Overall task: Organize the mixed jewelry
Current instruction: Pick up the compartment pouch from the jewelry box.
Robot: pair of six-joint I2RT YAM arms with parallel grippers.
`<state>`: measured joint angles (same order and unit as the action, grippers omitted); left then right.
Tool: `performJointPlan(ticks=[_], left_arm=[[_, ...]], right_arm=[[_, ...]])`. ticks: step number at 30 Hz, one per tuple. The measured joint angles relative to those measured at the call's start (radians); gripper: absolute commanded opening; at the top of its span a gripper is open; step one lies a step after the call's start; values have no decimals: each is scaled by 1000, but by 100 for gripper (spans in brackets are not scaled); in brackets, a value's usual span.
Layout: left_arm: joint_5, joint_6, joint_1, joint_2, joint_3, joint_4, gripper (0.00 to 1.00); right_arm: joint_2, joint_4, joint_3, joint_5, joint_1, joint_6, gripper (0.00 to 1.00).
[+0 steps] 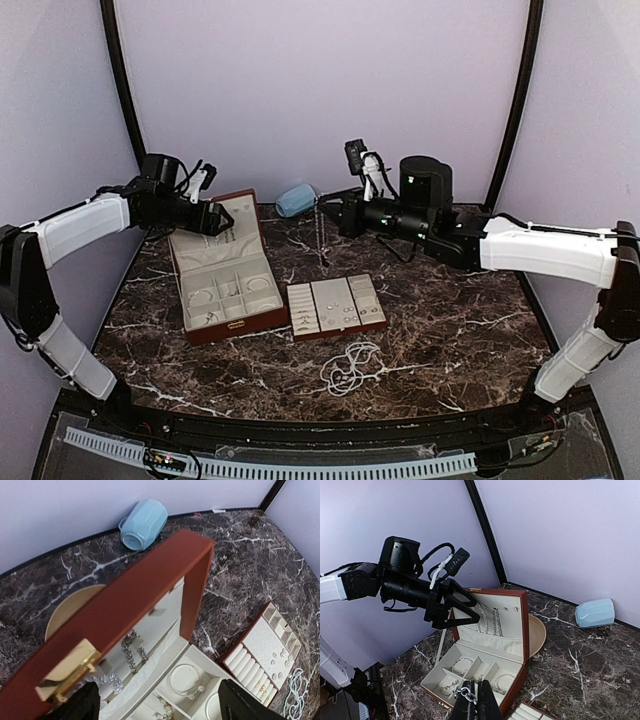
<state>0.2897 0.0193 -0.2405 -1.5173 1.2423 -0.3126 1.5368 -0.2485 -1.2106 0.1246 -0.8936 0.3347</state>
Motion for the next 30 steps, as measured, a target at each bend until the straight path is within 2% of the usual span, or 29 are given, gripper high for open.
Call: performJointPlan(ticks=[9, 16, 30], left_arm=[[-46, 61, -37, -102, 8, -97, 81], [-128, 117, -90, -117, 23, -102, 79], [-174, 152, -109, -231, 132, -145, 74]], right_arm=[[-3, -14, 20, 30, 6, 6, 0], [-3, -29, 24, 42, 6, 15, 0], [-4, -45, 40, 59, 12, 26, 0]])
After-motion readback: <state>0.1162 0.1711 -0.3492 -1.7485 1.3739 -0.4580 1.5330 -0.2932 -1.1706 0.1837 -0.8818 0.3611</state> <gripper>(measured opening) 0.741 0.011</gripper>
